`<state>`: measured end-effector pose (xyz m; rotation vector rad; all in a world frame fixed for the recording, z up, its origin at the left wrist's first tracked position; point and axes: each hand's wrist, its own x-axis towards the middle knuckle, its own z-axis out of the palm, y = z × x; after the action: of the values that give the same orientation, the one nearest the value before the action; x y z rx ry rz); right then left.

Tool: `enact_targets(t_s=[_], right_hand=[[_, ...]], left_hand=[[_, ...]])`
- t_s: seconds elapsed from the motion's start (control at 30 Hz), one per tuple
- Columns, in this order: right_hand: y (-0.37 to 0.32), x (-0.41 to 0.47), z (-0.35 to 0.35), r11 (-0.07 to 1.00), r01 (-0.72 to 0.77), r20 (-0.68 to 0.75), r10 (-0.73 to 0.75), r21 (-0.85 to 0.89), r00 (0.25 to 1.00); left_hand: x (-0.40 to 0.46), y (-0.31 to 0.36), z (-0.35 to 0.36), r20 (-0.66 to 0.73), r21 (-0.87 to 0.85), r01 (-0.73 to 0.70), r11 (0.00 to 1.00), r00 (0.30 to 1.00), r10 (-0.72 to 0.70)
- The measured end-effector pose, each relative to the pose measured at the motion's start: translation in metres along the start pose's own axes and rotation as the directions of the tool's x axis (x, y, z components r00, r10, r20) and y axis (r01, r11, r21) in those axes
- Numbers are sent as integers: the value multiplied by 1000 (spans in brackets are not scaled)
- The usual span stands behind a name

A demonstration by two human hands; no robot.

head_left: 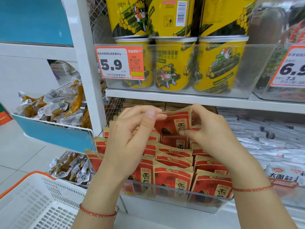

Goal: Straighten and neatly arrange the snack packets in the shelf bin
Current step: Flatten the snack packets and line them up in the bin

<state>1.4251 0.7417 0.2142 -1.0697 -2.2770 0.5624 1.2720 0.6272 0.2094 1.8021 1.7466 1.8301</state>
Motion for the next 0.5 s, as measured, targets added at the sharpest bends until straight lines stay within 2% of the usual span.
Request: enact_targets(t_s=[0.1,0.23,0.4,0.5], right_hand=[[-1,1,-2,1000,17,-111,-16,4,994],[-1,2,1,1000,16,-132,-12,24,991],[-9,-1,-7,972,50,-155,-14,232,988],[-13,-2,-9,962,72,-175,-26,262,984]], left_hand=[[0,0,0,-1,-36,17,999,1000,-17],[0,0,0,9,-65,34,997,999,-34],[1,0,-2,-55,-173,78,982,995,-88],[1,-3,-1,-50,-178,136,975,988,-147]])
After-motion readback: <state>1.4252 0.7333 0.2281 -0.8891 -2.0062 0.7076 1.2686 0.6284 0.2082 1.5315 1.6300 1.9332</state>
